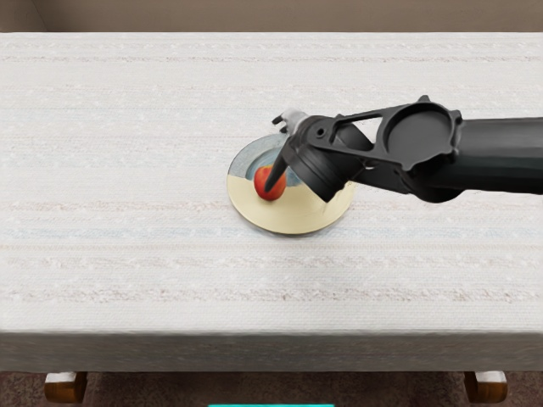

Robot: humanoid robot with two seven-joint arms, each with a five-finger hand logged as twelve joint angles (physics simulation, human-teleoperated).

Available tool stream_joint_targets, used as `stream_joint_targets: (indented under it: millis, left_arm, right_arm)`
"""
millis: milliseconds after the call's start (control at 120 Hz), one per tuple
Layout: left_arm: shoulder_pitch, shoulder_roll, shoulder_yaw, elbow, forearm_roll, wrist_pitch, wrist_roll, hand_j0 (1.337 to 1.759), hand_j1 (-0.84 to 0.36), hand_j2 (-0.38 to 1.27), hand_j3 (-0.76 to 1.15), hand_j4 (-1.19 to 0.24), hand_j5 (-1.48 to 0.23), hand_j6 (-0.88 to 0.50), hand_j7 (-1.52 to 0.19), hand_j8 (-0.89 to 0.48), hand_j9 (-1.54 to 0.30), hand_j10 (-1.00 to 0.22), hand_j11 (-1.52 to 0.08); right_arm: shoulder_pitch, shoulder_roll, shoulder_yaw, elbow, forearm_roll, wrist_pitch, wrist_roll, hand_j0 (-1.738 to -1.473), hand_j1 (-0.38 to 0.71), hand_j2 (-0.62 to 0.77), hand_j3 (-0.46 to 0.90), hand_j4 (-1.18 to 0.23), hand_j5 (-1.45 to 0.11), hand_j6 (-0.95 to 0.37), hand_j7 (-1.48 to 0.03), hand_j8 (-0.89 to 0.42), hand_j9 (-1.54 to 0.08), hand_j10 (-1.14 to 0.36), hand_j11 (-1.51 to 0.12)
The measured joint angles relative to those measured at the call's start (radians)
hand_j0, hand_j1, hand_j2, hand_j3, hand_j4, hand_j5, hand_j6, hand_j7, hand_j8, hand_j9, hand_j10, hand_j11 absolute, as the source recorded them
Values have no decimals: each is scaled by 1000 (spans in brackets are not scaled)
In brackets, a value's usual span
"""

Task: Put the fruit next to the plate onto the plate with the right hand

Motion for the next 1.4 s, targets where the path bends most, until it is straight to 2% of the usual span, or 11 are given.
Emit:
stream_joint_targets:
  millis: [158, 250, 425, 592, 817, 1142, 1242, 1400]
  left_arm:
    - [0, 0, 0, 0, 0, 0, 0, 1658, 69, 47, 0, -234, -304, -234, -304, -234, -304, -234, -304]
    - [0, 0, 0, 0, 0, 0, 0, 1658, 69, 47, 0, -234, -304, -234, -304, -234, -304, -234, -304]
    - [0, 0, 0, 0, 0, 0, 0, 1658, 69, 47, 0, -234, -304, -234, -304, -234, -304, -234, -304]
    - [0, 0, 0, 0, 0, 0, 0, 1658, 69, 47, 0, -234, -304, -234, -304, -234, -304, -234, -304]
    - [0, 0, 0, 0, 0, 0, 0, 1658, 69, 47, 0, -234, -304, -234, -304, -234, -304, -234, -304]
    - [0, 0, 0, 0, 0, 0, 0, 1658, 69, 47, 0, -234, -304, -234, -304, -234, -304, -234, -304]
    - [0, 0, 0, 0, 0, 0, 0, 1658, 69, 47, 0, -234, -304, -234, -304, -234, -304, -234, -304]
    - [0, 0, 0, 0, 0, 0, 0, 1658, 69, 47, 0, -234, -304, -234, -304, -234, -304, -234, -304]
  right_arm:
    - [4, -94, 132, 56, 1, 0, 0, -1658, -230, -15, 0, -101, -131, -100, -131, -98, -131, -101, -131]
    - [-30, -163, 237, 93, 1, 0, 0, -1658, -252, -13, 0, -82, -107, -82, -106, -81, -107, -82, -107]
    - [-189, -307, 475, 119, 1, 0, 0, -1658, -274, -11, 0, -64, -83, -64, -83, -64, -83, -64, -83]
    - [-398, -419, 702, 136, 1, 34, 0, -1658, -282, -11, 0, -56, -73, -56, -73, -56, -73, -56, -73]
    - [-616, -499, 935, 138, 54, 450, 0, -1658, -286, -11, 0, -52, -68, -52, -68, -52, -68, -52, -68]
    - [-805, -672, 1015, 133, 321, 1067, 0, -1658, -289, -10, 0, -48, -64, -48, -65, -48, -64, -49, -64]
    - [-844, -722, 1018, 131, 419, 1163, 0, -1658, -290, -10, 0, -48, -64, -47, -64, -47, -64, -48, -64]
    - [-894, -793, 1020, 130, 527, 1209, 0, -1658, -291, -10, 0, -46, -63, -45, -63, -46, -63, -47, -63]
